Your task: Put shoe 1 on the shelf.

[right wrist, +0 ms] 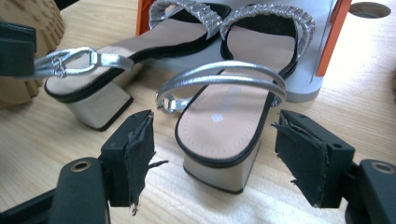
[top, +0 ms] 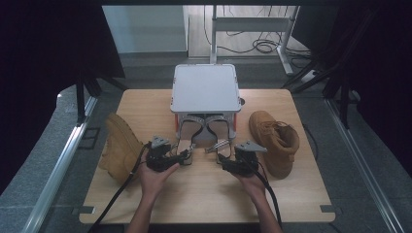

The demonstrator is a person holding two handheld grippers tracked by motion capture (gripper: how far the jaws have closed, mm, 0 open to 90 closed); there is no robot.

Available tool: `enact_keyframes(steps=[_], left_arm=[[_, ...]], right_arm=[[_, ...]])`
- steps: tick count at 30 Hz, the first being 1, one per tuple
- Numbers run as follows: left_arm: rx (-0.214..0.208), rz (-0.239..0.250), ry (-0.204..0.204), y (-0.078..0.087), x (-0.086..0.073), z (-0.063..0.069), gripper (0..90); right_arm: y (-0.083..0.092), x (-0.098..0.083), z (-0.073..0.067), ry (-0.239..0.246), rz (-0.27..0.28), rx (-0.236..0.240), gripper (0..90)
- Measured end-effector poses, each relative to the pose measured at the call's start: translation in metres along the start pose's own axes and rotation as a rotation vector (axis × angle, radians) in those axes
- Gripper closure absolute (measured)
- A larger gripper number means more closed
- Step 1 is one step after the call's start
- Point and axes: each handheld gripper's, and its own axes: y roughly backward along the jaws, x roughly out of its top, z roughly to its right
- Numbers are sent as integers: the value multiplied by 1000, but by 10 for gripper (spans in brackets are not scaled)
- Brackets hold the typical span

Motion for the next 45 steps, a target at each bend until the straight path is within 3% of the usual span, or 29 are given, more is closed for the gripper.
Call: enact_keyframes(steps=[12,30,34,45], left_arm=[[-1,-27,-33,7,-17,3,249],[68,-81,-73,-4,-43,11,240],[81,-83,-73,-11,-44,10,251],[68,-76,-79,-26,-41,17,261]], right_arm=[[3,-10,2,-10,-6,1,280],[-6,-19,3,11,-35,-14,265],[-7,-19,3,17,-38,-17,263],[-15,-19,4,41,-51,-25,263]])
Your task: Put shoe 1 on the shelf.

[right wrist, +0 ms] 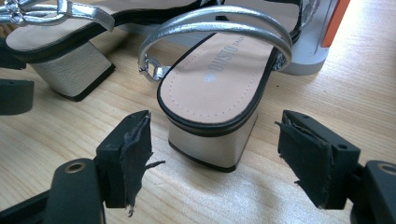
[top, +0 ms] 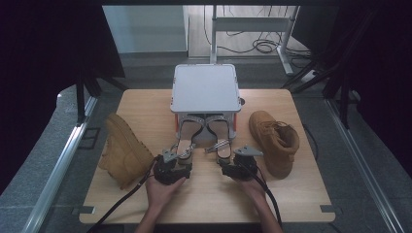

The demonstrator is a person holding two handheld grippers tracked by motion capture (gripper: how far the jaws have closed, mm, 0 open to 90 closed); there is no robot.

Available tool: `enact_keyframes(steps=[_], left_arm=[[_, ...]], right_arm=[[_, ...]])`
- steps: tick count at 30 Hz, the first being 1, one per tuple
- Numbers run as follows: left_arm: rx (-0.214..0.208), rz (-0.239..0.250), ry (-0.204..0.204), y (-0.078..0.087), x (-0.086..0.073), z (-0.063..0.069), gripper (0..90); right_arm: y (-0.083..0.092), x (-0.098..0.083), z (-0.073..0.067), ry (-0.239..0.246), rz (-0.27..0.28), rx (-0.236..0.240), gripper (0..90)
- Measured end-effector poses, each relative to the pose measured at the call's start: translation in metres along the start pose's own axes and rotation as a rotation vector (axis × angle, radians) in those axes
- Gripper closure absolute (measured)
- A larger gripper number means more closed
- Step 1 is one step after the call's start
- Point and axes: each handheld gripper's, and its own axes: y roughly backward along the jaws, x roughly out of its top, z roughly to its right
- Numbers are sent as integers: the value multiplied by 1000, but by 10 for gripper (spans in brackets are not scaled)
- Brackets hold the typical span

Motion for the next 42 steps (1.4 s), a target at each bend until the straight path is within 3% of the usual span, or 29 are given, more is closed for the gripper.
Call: enact_keyframes(steps=[15,22,26,31,42], left_arm=[[30,13,-4,-15,10,1,285],[96,-4,-15,-23,12,6,315],[126,10,-8,-26,11,7,351],[140,15,-8,-27,11,8,365],[149,27,10,-28,11,10,377]], right_arm=[[-11,2,-2,6,-18,-11,252],[-17,2,-4,32,-32,-25,250],[-20,2,-4,35,-37,-31,251],[-23,2,-4,35,-43,-31,255],[-25,2,-3,21,-37,-24,352]])
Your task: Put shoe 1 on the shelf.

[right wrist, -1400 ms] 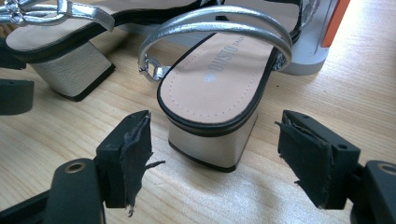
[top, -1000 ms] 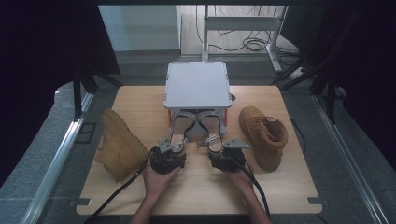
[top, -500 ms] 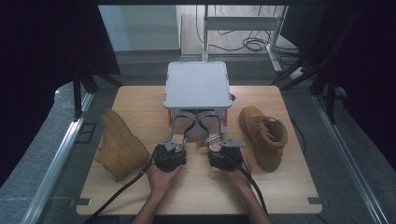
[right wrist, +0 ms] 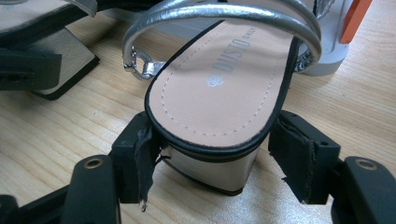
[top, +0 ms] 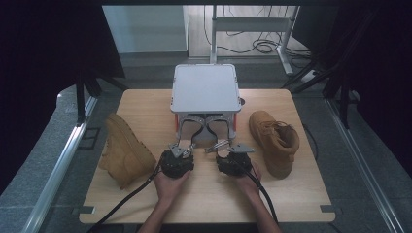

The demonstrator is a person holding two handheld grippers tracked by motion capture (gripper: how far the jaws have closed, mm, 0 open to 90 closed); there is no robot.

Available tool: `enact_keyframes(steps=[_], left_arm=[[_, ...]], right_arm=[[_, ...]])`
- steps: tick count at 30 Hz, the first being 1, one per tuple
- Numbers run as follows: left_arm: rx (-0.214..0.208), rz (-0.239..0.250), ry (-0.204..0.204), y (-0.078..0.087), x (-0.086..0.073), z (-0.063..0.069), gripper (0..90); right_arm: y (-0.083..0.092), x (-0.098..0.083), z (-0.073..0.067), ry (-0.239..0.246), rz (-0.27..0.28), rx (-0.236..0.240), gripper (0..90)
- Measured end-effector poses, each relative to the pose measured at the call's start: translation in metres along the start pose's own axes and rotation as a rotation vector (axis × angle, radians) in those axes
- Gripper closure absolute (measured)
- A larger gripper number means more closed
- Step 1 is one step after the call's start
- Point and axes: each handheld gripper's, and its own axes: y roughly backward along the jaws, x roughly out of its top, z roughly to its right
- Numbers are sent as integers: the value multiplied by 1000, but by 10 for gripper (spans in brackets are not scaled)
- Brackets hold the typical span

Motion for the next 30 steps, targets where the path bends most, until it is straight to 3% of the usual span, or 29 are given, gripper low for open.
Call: enact_keyframes(steps=[12,23,30], left_arm=[[30,92,11,4,7,7,391],[54,103,13,-3,11,10,397],[66,117,39,-6,13,11,400]], right_arm=[[1,0,0,-20,2,3,362],[1,0,0,-25,0,3,364],[1,0,0,-27,1,4,365]])
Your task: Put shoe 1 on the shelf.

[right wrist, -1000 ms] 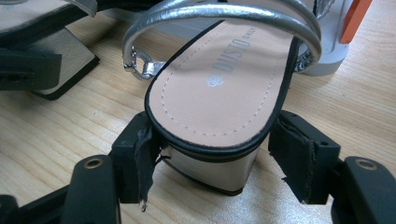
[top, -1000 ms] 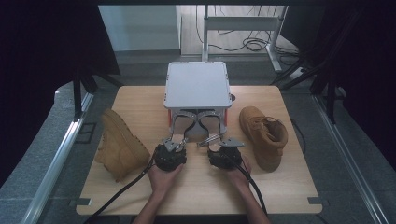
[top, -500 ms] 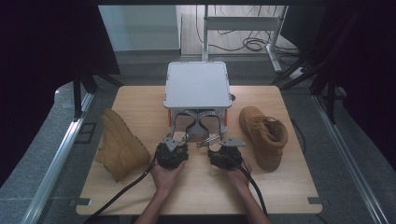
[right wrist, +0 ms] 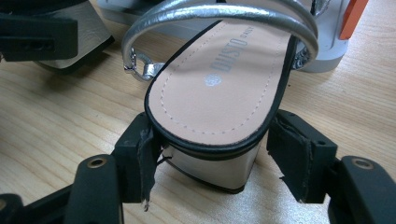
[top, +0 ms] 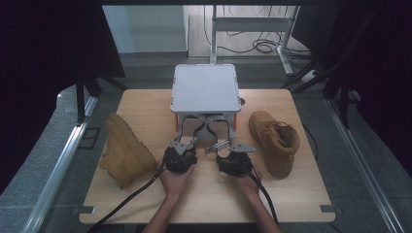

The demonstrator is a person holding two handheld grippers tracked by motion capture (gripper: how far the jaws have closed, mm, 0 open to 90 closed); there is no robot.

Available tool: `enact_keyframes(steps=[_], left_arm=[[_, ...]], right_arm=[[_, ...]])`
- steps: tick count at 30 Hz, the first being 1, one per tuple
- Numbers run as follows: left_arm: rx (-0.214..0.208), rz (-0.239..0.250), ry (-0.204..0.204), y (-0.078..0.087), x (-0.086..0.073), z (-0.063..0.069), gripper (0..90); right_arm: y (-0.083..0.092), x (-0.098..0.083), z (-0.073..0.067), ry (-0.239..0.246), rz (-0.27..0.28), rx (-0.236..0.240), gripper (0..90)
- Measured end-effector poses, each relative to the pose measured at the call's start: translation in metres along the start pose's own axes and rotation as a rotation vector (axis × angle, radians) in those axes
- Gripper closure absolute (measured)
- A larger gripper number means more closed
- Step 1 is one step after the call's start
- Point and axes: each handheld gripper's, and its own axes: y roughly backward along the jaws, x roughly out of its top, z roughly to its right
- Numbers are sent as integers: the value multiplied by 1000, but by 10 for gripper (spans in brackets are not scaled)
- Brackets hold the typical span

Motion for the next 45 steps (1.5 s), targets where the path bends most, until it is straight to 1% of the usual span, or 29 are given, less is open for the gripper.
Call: enact_keyframes(steps=[5,7,12,14,20,22,23,26,29,31,33,37,45], left_arm=[[30,33,3,-2,2,3,408],[37,37,7,-4,3,4,409],[50,30,14,-9,7,6,410],[56,25,10,-12,8,6,410],[66,14,18,-18,10,6,411],[70,15,19,-19,11,6,412],[78,22,24,-22,13,7,413],[84,25,37,-25,15,6,413],[101,45,39,-28,17,6,415],[104,41,41,-29,19,7,415],[109,42,50,-33,24,6,415],[111,43,73,-39,28,3,416],[130,31,73,-50,35,1,415]], right_arm=[[0,0,0,-2,1,0,365],[0,0,0,-4,1,-2,366],[0,0,0,-10,1,-3,368],[0,0,0,-10,1,-3,368],[0,0,0,-6,1,-2,368],[0,0,0,-7,1,-2,368],[0,0,0,-8,0,-2,368],[0,0,0,-8,0,-2,369],[0,0,0,-8,1,-3,369],[1,0,0,-8,0,-3,369],[1,0,0,-10,-1,-3,369],[1,0,0,-12,-2,-4,371],[1,-1,0,-15,-1,-5,372]])
